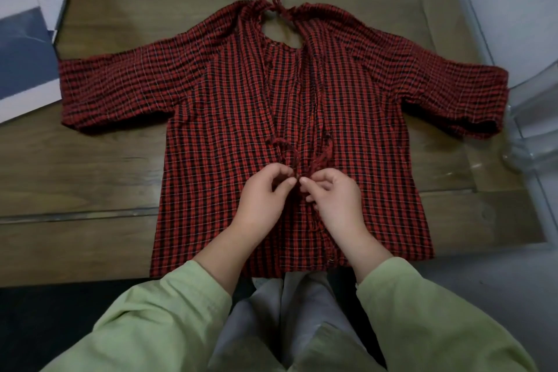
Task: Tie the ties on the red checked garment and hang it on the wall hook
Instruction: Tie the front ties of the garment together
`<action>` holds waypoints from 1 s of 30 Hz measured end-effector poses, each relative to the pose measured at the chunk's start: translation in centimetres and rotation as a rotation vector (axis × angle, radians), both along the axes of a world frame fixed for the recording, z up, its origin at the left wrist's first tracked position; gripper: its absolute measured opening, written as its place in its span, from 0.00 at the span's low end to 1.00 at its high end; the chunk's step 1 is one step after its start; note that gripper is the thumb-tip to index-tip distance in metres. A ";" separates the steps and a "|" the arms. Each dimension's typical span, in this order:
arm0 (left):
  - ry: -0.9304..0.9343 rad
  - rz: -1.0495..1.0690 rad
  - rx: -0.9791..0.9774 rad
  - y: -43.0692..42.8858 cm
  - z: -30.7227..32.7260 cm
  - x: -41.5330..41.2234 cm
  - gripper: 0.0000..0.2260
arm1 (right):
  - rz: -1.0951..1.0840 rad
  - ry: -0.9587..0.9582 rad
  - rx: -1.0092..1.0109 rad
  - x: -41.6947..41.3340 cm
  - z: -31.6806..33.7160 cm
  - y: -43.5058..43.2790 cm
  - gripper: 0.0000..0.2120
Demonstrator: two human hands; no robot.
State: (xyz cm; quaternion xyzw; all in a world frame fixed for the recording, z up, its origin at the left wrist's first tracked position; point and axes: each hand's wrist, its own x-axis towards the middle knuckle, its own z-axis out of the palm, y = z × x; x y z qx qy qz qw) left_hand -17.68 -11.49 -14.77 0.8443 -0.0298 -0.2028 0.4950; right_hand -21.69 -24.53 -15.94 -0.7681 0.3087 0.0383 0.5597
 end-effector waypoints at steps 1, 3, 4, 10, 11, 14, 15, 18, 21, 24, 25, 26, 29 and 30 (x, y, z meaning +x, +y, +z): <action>-0.006 0.000 -0.021 -0.1 0.1 -0.1 0.06 | 0.006 -0.005 -0.017 0.0 0.1 -0.1 0.03; -0.017 0.007 -0.062 -0.3 0.2 -0.2 0.05 | 0.054 -0.011 -0.083 0.2 0.1 -0.1 0.03; -0.017 0.007 -0.076 -0.3 0.1 -0.2 0.05 | 0.100 -0.015 -0.120 0.3 0.1 -0.1 0.05; -0.055 -0.080 -0.058 -0.5 -0.2 0.1 0.08 | 0.284 -0.078 -0.363 -0.2 0.9 0.3 0.07; -0.059 -0.100 -0.041 -0.6 -0.1 0.2 0.09 | 0.269 -0.090 -0.362 -0.4 0.9 0.4 0.07; -0.063 -0.184 0.061 -0.8 0.2 0.7 0.12 | 0.179 -0.179 -0.319 -0.9 1.0 0.6 0.07; -0.071 -0.220 0.096 -0.8 0.3 1.0 0.13 | 0.155 -0.208 -0.303 -1.0 1.0 0.7 0.06; -0.094 -0.303 0.146 -0.7 0.5 1.5 0.13 | 0.145 -0.249 -0.293 -1.0 1.0 0.6 0.05; -0.110 -0.373 0.177 -0.7 0.4 1.5 0.12 | 0.152 -0.290 -0.292 -0.8 1.3 0.4 0.04; -0.133 -0.405 0.201 -0.7 0.3 1.3 0.11 | 0.181 -0.336 -0.299 -0.8 1.5 0.4 0.04; -0.133 -0.400 0.190 -0.7 0.2 1.2 0.10 | 0.186 -0.337 -0.295 -0.7 1.6 0.4 0.04; -0.128 -0.390 0.170 -0.7 0.2 1.2 0.10 | 0.186 -0.333 -0.292 -0.7 1.6 0.4 0.04; -0.079 -0.359 0.093 -0.7 0.4 1.0 0.08 | 0.193 -0.332 -0.295 -0.5 1.5 0.3 0.04; -0.067 -0.355 0.070 -0.6 0.4 1.0 0.07 | 0.203 -0.335 -0.297 -0.4 1.5 0.3 0.04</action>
